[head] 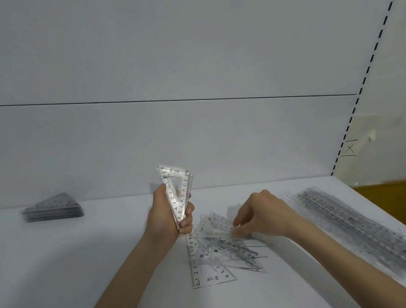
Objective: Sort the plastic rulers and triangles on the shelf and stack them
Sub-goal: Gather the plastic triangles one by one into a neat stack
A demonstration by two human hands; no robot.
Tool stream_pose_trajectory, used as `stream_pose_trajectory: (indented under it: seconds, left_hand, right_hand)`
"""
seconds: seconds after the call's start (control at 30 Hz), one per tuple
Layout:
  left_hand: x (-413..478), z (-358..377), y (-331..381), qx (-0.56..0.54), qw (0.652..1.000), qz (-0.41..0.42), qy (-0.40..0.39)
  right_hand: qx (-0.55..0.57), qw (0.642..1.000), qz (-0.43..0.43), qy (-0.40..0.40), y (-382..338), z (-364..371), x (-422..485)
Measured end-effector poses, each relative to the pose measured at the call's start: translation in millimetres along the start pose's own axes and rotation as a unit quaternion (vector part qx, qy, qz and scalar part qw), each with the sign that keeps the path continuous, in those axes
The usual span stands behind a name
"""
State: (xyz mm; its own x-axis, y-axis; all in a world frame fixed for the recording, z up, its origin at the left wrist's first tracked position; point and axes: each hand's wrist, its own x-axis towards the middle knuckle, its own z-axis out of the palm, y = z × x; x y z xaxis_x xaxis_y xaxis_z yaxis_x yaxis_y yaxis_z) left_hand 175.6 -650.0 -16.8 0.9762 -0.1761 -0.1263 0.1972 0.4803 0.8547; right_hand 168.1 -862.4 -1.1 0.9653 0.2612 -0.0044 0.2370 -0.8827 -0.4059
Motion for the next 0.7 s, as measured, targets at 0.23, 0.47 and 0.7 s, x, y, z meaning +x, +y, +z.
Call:
stream_pose_trajectory:
  seconds: [0.23, 0.47, 0.7]
  left_hand:
    - [0, -2, -1, 0.008, 0.999, 0.027, 0.038]
    - [-6, 9, -5, 0.034, 0.999, 0.029, 0.004]
    - [-9, 11, -4, 0.048, 0.998, 0.044, -0.016]
  right_hand:
    - [0.12, 0.973, -0.008, 0.197, -5, -14, -8]
    - [0.546, 0.837, 0.012, 0.038, -60, -9, -3]
    - [0.431, 0.894, 0.045, 0.112, -75, 17, 16]
